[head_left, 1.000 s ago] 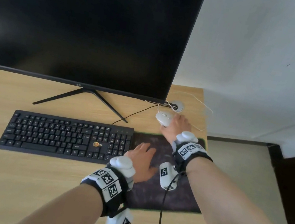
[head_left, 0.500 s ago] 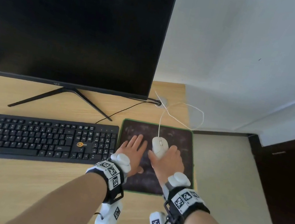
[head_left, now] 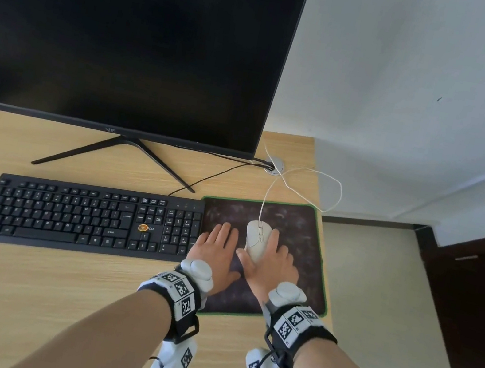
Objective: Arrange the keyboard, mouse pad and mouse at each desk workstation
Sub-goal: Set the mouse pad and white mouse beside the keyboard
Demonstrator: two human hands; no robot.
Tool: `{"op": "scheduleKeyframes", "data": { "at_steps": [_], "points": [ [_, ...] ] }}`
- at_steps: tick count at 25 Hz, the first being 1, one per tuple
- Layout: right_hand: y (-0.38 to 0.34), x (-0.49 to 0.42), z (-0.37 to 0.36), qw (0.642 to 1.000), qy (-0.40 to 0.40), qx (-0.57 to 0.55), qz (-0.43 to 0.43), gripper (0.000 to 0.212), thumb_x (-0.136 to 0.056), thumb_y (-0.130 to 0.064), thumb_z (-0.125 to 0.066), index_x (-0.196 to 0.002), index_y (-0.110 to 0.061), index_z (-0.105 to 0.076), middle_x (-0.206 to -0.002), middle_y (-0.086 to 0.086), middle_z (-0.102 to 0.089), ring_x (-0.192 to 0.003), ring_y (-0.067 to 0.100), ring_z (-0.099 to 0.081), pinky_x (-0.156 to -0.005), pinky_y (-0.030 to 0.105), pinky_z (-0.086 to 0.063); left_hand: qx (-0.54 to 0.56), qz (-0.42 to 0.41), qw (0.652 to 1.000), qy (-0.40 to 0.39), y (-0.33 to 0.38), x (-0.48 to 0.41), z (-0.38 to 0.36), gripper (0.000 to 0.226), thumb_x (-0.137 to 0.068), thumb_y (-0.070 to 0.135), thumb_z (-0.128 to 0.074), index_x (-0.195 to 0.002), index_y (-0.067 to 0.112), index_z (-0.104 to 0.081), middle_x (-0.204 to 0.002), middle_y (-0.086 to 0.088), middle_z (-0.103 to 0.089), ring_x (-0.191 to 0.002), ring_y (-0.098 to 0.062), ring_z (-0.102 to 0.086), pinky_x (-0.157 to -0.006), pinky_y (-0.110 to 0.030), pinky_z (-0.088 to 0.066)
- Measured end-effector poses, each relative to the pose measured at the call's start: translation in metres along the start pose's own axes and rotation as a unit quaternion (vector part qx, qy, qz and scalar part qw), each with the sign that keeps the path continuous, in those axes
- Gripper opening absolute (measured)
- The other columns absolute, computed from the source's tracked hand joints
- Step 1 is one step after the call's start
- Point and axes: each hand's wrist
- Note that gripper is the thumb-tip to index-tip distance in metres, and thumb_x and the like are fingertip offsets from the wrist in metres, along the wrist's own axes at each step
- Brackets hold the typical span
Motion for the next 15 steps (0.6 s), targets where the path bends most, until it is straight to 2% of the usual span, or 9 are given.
{"op": "scheduleKeyframes", "data": {
  "at_steps": [3, 6, 9, 11, 15],
  "points": [
    [-0.006, -0.025, 0.018, 1.0, 0.013, -0.012, 0.022, 0.093, -0.078, -0.078, -0.042, -0.141, -0.011, -0.037, -0.104, 0.016, -0.061, -0.089, 0.035, -0.061, -0.064, 0.039, -0.048, 0.005, 0.007, 0.999, 0.039, -0.001, -0.012, 0.024, 0.09, -0.083, 0.051, -0.059, -0.149, 0.008, -0.015, -0.159, -0.015, -0.019, -0.145, -0.031, -0.018, -0.114, -0.043, -0.024],
    [-0.007, -0.04, 0.032, 0.999, 0.007, -0.028, 0.037, 0.083, -0.082, -0.072, -0.045, -0.138, -0.011, -0.038, -0.112, 0.016, -0.059, -0.098, 0.035, -0.057, -0.075, 0.042, -0.047, 0.033, 0.012, 0.998, 0.046, 0.002, -0.02, 0.04, 0.076, -0.086, 0.043, -0.056, -0.147, 0.012, -0.021, -0.159, -0.014, -0.017, -0.146, -0.029, -0.015, -0.114, -0.042, -0.024],
    [-0.001, -0.062, 0.053, 0.997, 0.025, -0.056, 0.044, 0.075, -0.087, -0.064, -0.046, -0.139, -0.011, -0.038, -0.123, 0.015, -0.054, -0.107, 0.035, -0.054, -0.082, 0.043, -0.045, 0.053, 0.044, 0.993, 0.095, 0.001, -0.037, 0.071, 0.068, -0.088, 0.041, -0.055, -0.144, 0.012, -0.03, -0.16, -0.015, -0.017, -0.147, -0.029, -0.014, -0.115, -0.043, -0.022],
    [0.003, -0.072, 0.063, 0.995, 0.024, -0.08, 0.054, 0.067, -0.087, -0.056, -0.051, -0.138, -0.013, -0.039, -0.126, 0.013, -0.052, -0.11, 0.034, -0.052, -0.083, 0.043, -0.045, 0.059, 0.066, 0.989, 0.115, -0.004, -0.044, 0.085, 0.067, -0.089, 0.041, -0.055, -0.144, 0.012, -0.031, -0.16, -0.015, -0.017, -0.147, -0.029, -0.011, -0.116, -0.045, -0.02],
    [0.011, -0.069, 0.069, 0.988, 0.035, -0.094, 0.116, 0.052, -0.086, -0.045, -0.056, -0.128, -0.016, -0.045, -0.124, 0.008, -0.054, -0.11, 0.031, -0.053, -0.082, 0.042, -0.048, 0.064, 0.096, 0.989, 0.088, -0.022, -0.043, 0.09, 0.068, -0.09, 0.04, -0.056, -0.146, 0.014, -0.026, -0.161, -0.013, -0.012, -0.148, -0.029, -0.008, -0.114, -0.048, -0.024]
  ]
}}
Point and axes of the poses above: each hand's wrist, its own x-axis away from the middle knuckle, its own z-axis out of the back of the hand, y = z × x
